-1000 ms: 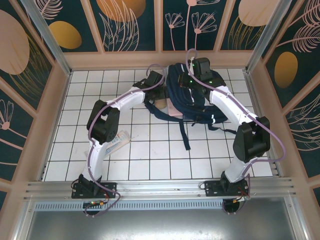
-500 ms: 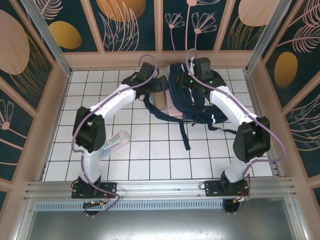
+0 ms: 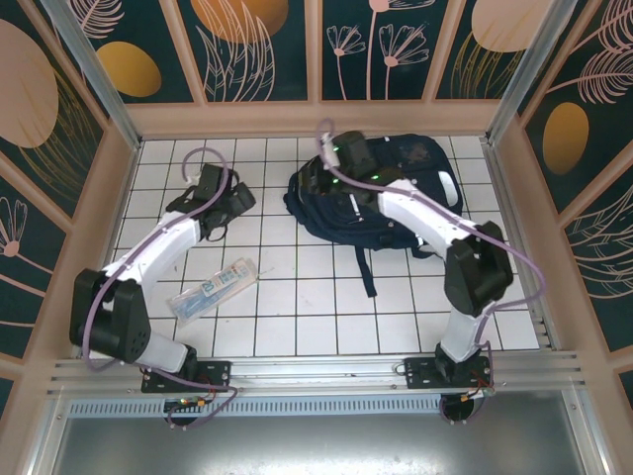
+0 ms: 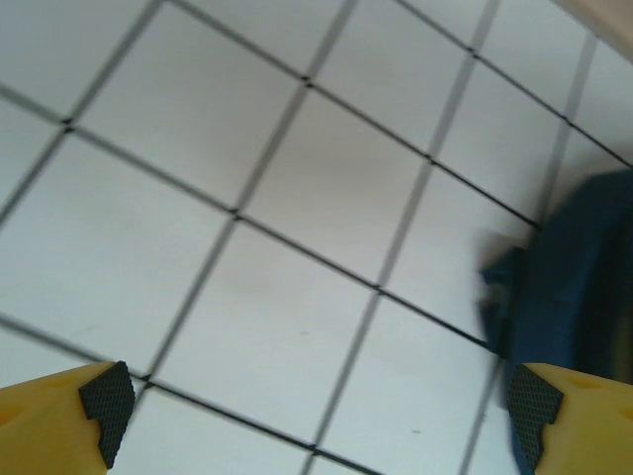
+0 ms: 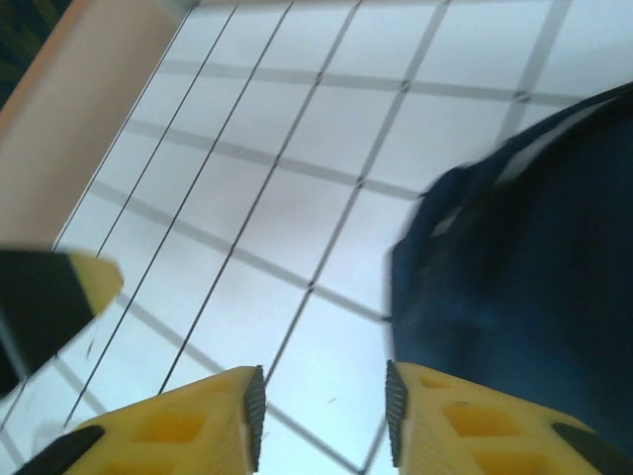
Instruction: Pack the student bag
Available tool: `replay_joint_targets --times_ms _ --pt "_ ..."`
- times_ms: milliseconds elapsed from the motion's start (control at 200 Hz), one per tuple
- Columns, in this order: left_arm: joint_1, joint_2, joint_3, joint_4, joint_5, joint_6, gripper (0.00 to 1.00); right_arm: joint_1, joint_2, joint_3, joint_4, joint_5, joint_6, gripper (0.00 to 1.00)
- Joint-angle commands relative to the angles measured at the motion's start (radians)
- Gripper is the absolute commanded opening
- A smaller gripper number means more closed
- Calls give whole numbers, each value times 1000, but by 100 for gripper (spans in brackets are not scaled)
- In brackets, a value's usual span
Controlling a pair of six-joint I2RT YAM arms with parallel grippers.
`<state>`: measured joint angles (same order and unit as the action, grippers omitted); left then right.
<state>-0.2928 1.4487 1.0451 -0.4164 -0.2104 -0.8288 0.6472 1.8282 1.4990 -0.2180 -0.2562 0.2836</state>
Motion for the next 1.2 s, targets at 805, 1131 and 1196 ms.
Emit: replay_joint_targets --times_ms 805,1131,1196 --pt "81 -185 -142 -68 -78 13 98 280 444 88 62 -299 65 27" --pt "93 -174 -153 -20 -54 57 99 275 418 82 49 -252 35 0" --pt "94 -172 -159 18 -14 83 98 254 387 87 32 -239 14 0"
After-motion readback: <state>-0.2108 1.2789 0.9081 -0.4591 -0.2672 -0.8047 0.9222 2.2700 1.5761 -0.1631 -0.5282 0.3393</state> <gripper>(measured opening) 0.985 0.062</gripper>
